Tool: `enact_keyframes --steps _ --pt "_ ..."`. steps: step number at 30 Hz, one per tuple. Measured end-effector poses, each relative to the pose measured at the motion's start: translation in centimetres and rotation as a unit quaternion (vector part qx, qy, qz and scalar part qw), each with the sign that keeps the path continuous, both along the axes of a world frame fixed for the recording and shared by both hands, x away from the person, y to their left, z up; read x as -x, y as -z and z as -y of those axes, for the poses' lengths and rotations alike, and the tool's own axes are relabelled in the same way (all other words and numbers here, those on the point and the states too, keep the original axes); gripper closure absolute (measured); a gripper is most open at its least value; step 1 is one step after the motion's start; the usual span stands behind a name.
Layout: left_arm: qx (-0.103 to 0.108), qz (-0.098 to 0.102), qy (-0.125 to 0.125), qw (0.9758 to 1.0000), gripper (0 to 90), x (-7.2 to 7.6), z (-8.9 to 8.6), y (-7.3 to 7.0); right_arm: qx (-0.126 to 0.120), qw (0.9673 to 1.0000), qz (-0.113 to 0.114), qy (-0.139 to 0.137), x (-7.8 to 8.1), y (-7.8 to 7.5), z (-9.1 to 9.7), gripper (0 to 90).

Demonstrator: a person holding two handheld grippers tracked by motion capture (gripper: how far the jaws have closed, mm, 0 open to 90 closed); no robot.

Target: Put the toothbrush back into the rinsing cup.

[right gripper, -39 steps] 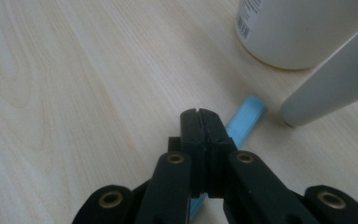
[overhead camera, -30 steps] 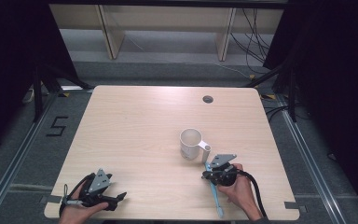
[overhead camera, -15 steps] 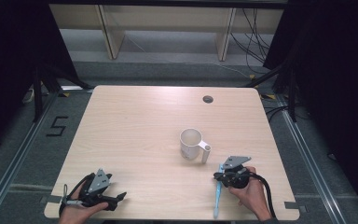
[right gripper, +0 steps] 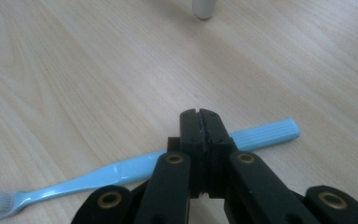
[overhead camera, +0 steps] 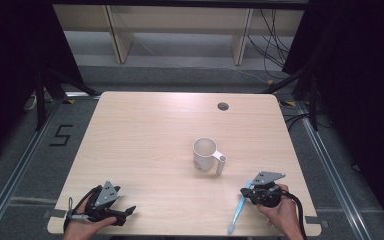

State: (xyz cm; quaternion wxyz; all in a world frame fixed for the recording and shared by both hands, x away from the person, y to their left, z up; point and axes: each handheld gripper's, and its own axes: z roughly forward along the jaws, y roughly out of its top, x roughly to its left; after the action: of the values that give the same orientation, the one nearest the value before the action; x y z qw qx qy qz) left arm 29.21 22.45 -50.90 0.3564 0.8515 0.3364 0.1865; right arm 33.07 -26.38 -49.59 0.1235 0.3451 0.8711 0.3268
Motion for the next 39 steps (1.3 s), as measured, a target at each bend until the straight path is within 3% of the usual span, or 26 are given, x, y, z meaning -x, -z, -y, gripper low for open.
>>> enact_keyframes --steps 1,2,4,5,12,14,15,17,20,22,23,27,28,31,32,35,36,37,38,39 --pt "0.003 -0.001 0.001 1.0 15.3 0.0 0.0 0.0 -0.002 0.9999 -0.009 0.009 0.3 -0.1 0.0 89.4" --pt "0.004 -0.001 -0.001 1.0 15.3 0.0 0.0 0.0 0.003 1.0 0.004 -0.003 0.2 -0.1 0.2 89.4" --pt "0.002 -0.001 -0.001 1.0 15.3 0.0 0.0 0.0 0.0 1.0 0.0 0.001 0.5 -0.2 0.3 89.3" --pt "0.002 -0.001 -0.001 1.0 15.3 0.0 0.0 0.0 -0.004 0.9999 -0.01 0.014 0.8 -0.3 0.2 89.3" --pt "0.001 -0.002 0.002 1.0 15.3 0.0 0.1 0.1 -0.017 0.9998 -0.005 0.004 0.7 -0.5 -0.1 89.3" --pt "0.001 -0.002 0.002 1.0 15.3 0.0 0.1 0.1 -0.008 1.0 0.003 0.0 0.2 -0.3 -0.3 89.3" --pt "0.002 -0.001 0.002 1.0 15.3 0.0 0.1 0.1 0.001 1.0 -0.007 0.002 -0.1 -0.4 -0.2 89.3" --pt "-0.004 -0.001 0.003 1.0 15.3 -0.1 0.0 0.2 -0.006 0.9999 0.001 0.012 -0.6 -0.2 -0.2 89.3" --pt "0.001 -0.003 0.0 1.0 15.3 -0.1 0.1 0.2 -0.004 0.9997 -0.007 0.023 -1.3 0.0 0.1 89.1" --pt "0.002 -0.004 0.002 1.0 15.3 0.0 0.2 0.2 0.002 0.9999 -0.002 0.011 -1.8 0.2 0.3 89.0" --pt "-0.003 -0.003 0.002 1.0 15.3 -0.1 0.1 0.2 0.001 0.9998 -0.016 0.011 -1.8 0.2 0.4 89.0" --pt "-0.003 -0.001 0.003 1.0 15.3 -0.1 0.0 0.1 0.002 0.9999 -0.003 0.014 -1.8 0.4 0.7 88.7" --pt "0.001 -0.002 0.002 1.0 15.3 0.0 0.1 0.1 0.003 0.9994 -0.009 0.032 -1.5 0.1 1.2 88.5" --pt "0.002 -0.002 0.002 1.0 15.3 0.0 0.1 0.1 0.0 0.9989 -0.014 0.045 -0.9 -0.1 1.9 88.4" --pt "0.002 -0.002 0.002 1.0 15.3 0.0 0.1 0.1 0.007 0.9994 0.001 0.035 -1.0 0.0 2.3 88.4" --pt "0.004 -0.002 0.001 1.0 15.3 0.0 0.1 0.1 0.001 0.9982 -0.02 0.056 -0.2 -0.1 2.9 88.2" --pt "0.004 -0.002 0.002 1.0 15.3 0.0 0.1 0.1 0.002 0.9986 -0.012 0.052 0.1 -0.1 3.3 87.9" --pt "0.004 -0.002 0.002 1.0 15.3 0.0 0.1 0.1 0.0 0.9974 -0.032 0.065 0.5 -0.3 3.3 87.8" --pt "0.002 -0.002 0.002 1.0 15.3 0.0 0.1 0.1 0.003 0.9984 -0.014 0.055 0.5 -0.3 3.5 87.8" --pt "0.001 -0.002 0.002 1.0 15.3 0.0 0.1 0.1 0.004 0.9973 -0.038 0.063 0.9 -0.6 3.4 87.7"
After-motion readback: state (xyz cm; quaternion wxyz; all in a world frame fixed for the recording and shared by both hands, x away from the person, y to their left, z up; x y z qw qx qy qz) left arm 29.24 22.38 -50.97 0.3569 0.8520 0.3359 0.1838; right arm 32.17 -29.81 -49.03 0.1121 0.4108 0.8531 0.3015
